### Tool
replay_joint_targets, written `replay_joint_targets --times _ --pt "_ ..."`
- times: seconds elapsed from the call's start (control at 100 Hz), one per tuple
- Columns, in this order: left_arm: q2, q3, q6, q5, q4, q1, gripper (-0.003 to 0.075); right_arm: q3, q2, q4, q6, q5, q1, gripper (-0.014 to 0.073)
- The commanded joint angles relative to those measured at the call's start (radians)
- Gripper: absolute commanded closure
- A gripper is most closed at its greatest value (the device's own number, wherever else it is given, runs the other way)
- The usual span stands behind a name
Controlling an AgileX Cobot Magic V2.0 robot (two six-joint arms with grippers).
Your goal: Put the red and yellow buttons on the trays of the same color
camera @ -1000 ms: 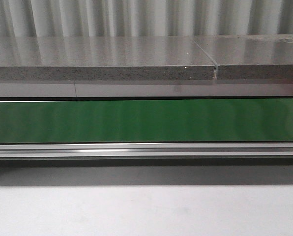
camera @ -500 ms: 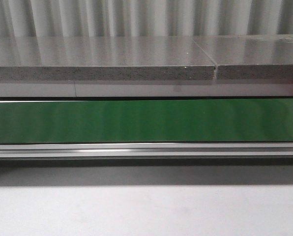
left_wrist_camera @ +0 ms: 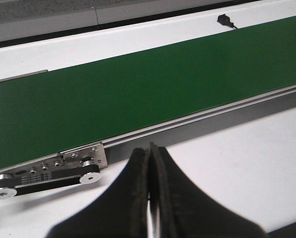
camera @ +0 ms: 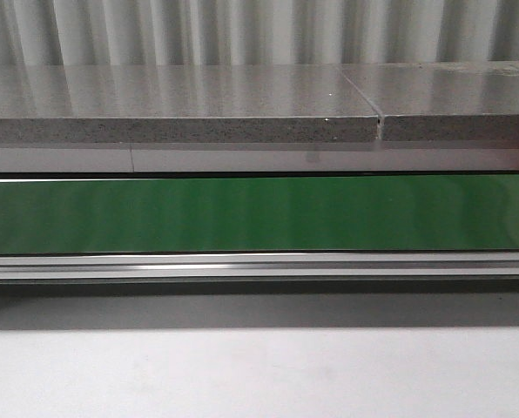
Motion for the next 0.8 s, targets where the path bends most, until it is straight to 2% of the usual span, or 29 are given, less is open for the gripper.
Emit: replay_joint_targets --times 0.0,0.19,0.33,0.79 --pt "0.008 -0.025 0.001 -0.072 -0.015 -0.008 0.0741 -0.031 -0.106 0.031 0.000 0.006 0.018 0.0299" --pt "0.008 -0.025 0.001 -0.072 -0.015 -0.008 0.0741 -0.028 -0.205 0.030 -0.017 0.069 0.095 0.0536" --pt "0.008 -0.025 0.001 -0.072 -0.015 -0.008 0.0741 0.021 -0.294 0.024 -0.018 0.085 0.161 0.0646" --pt "0.008 -0.025 0.001 -0.072 -0.015 -0.008 0.0741 0.401 -0.587 -0.021 -0.018 -0.050 0.403 0.0660"
